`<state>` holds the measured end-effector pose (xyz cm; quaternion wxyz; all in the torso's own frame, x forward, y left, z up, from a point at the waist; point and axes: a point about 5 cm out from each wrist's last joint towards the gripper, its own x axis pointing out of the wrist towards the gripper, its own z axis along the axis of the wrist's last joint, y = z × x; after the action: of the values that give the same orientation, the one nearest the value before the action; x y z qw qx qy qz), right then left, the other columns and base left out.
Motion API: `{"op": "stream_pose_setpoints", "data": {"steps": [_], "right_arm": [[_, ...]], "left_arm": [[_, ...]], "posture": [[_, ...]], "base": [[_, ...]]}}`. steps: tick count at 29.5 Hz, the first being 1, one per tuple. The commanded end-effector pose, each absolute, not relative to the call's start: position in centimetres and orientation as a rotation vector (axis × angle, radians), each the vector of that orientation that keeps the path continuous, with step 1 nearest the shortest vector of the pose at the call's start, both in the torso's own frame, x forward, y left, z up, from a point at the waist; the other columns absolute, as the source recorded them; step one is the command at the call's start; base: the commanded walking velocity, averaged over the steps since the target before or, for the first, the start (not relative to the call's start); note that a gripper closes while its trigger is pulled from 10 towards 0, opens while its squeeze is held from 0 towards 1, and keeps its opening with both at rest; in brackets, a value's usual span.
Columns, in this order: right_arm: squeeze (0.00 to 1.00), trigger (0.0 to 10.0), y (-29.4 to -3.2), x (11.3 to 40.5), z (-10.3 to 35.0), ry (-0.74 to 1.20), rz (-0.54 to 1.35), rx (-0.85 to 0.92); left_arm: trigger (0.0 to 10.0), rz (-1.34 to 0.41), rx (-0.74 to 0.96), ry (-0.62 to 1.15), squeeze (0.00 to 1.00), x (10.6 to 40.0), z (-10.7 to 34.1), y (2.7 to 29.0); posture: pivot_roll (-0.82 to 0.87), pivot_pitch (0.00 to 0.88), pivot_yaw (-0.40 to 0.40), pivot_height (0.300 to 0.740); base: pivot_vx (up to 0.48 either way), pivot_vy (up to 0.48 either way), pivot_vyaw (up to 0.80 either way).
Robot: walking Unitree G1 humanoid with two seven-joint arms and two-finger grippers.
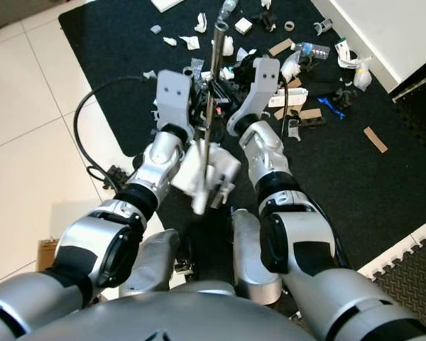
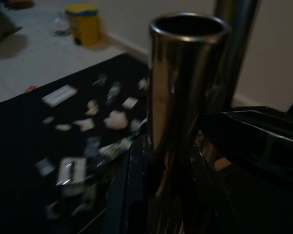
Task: Sweep floor
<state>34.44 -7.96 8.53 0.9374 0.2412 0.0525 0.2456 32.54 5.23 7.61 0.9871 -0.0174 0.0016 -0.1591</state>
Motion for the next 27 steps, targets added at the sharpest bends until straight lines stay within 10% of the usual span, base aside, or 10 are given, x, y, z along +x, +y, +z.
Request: {"op": "stream_pose_setpoints", "data": {"steps": [1, 27], "right_arm": [[0.0, 10.0, -8.1, 34.8, 9.3, 0.059, 0.503, 0.565], [0.0, 10.0, -13.4, 37.8, 17.5, -0.267, 0.472, 0.491]], "left_arm": [[10.0, -0.343, -0.096, -0.087, 0.0, 32.9, 9.7, 4.1], [10.0, -0.423, -0.35, 0.051, 0.0, 31.7, 8.4, 4.0]], "posture": [[-0.08, 0.111, -0.014, 0.74], [-0.09, 0.095, -0.016, 0.74]], "base": [[0.0, 0.0, 0.0], [0.0, 0.0, 0.0]]}}
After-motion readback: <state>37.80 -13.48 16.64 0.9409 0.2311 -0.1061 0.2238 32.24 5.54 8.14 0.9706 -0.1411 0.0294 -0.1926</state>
